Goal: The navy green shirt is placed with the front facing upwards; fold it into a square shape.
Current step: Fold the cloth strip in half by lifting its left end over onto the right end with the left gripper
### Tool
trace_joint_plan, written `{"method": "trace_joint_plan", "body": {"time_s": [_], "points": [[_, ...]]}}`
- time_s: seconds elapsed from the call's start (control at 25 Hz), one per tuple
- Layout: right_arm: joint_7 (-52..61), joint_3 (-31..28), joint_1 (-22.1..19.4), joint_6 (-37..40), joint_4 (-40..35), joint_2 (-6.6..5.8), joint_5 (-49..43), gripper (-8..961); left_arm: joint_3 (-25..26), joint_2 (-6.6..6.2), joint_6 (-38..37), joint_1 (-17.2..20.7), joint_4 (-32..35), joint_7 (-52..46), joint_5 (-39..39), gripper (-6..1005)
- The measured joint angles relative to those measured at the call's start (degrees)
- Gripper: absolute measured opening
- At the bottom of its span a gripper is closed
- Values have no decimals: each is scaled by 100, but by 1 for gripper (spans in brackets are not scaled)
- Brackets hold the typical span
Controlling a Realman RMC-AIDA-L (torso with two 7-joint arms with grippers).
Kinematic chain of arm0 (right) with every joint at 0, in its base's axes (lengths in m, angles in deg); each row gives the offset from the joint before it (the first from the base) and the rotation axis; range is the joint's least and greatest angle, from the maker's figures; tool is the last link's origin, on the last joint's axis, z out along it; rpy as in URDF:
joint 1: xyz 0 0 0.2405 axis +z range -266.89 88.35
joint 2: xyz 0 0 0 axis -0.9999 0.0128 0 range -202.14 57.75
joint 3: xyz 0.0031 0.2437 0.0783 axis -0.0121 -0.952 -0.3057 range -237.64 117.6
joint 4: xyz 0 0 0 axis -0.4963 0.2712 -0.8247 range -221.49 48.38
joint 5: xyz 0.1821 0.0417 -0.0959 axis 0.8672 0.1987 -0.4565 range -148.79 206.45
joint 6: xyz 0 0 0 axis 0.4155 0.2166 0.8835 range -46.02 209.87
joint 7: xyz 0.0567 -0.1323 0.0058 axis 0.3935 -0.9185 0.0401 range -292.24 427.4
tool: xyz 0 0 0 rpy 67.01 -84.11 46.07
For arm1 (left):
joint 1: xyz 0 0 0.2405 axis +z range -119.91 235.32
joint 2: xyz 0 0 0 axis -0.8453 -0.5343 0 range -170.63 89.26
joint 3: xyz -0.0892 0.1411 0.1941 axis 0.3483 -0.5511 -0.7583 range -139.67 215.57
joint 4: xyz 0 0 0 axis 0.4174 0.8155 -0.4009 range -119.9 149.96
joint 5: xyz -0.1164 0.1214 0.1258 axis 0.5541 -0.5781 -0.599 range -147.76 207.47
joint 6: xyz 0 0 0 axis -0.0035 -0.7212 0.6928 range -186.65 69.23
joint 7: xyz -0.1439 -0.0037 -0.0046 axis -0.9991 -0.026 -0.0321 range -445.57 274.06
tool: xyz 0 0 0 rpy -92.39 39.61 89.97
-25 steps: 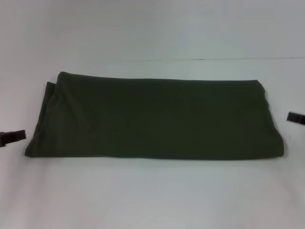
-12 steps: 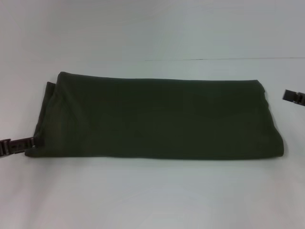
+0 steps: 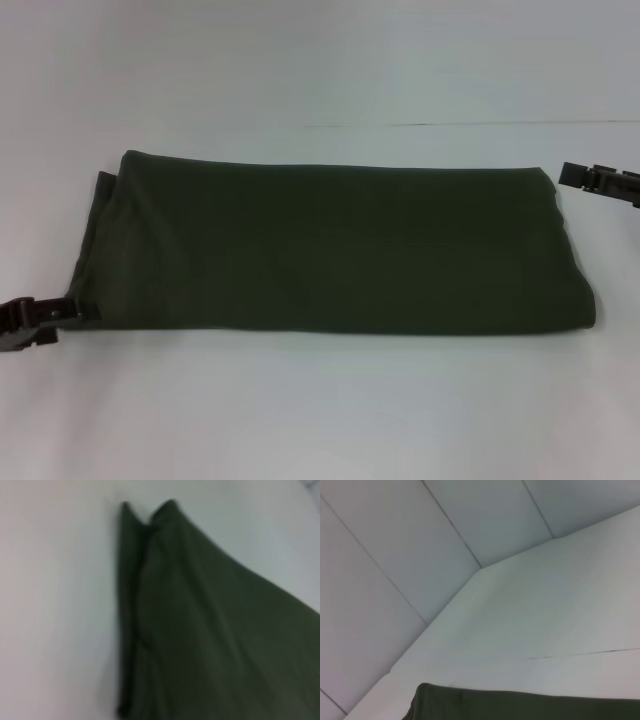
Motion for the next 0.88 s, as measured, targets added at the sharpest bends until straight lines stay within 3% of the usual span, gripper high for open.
{"method": "trace_joint_plan", "body": {"time_s": [0.52, 0.88], "points": [[-1, 76, 77, -12, -51, -92, 27, 920, -560, -8, 544, -195, -109, -942, -456, 884], [36, 39, 48, 8, -52, -143, 38, 918, -589, -61, 751, -372, -377, -1063, -575, 884]]}}
